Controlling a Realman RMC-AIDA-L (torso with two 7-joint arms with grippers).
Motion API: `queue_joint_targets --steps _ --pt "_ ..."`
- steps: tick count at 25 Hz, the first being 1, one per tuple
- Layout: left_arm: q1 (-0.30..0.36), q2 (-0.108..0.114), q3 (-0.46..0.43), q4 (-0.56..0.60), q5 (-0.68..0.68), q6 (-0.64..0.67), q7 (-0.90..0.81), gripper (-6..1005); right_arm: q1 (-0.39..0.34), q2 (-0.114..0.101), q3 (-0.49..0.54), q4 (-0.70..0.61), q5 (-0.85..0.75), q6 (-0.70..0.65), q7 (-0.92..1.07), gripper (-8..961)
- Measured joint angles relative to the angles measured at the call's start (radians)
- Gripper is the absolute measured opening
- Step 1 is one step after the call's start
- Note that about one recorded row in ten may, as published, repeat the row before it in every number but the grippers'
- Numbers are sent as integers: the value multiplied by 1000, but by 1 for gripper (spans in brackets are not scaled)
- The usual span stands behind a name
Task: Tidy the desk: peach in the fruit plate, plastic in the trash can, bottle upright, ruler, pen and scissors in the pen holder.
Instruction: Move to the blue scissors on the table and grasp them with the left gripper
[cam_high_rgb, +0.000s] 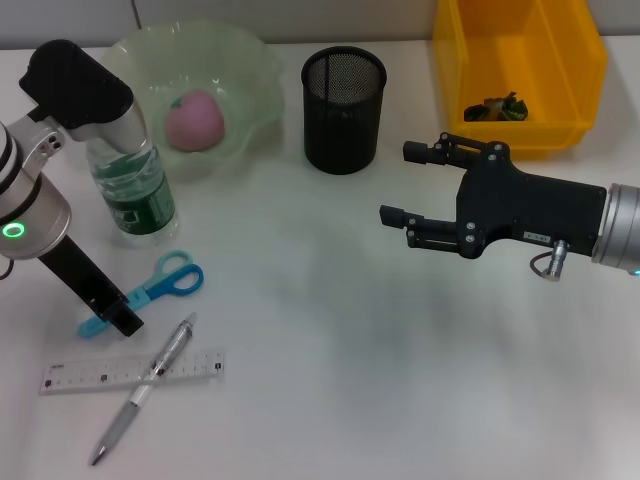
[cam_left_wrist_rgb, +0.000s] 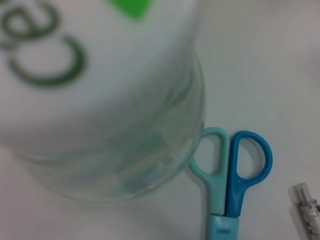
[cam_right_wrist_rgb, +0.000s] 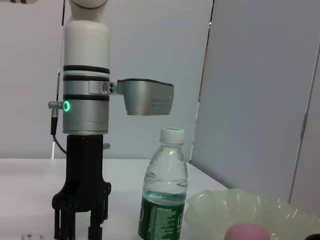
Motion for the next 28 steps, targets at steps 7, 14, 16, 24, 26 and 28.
queue_joint_targets --steps 7,14,16,24,26,28 --pt "-5 0 0 -10 2 0 1 593 1 0 -6 0 0 2 -7 741" --pt "-20 -1 2 -23 4 -2 1 586 1 2 -1 4 0 -1 -18 741" --pt "-22 -1 3 -29 5 -2 1 584 1 2 0 5 0 -1 -18 741" --pt "-41 -1 5 -61 10 -8 2 575 3 2 0 8 8 1 -18 741" --pt "-41 -1 6 -61 12 -8 2 573 3 2 0 9 8 0 -18 741" --pt "-41 -2 6 -62 14 -8 2 571 3 2 0 10 8 0 -18 741"
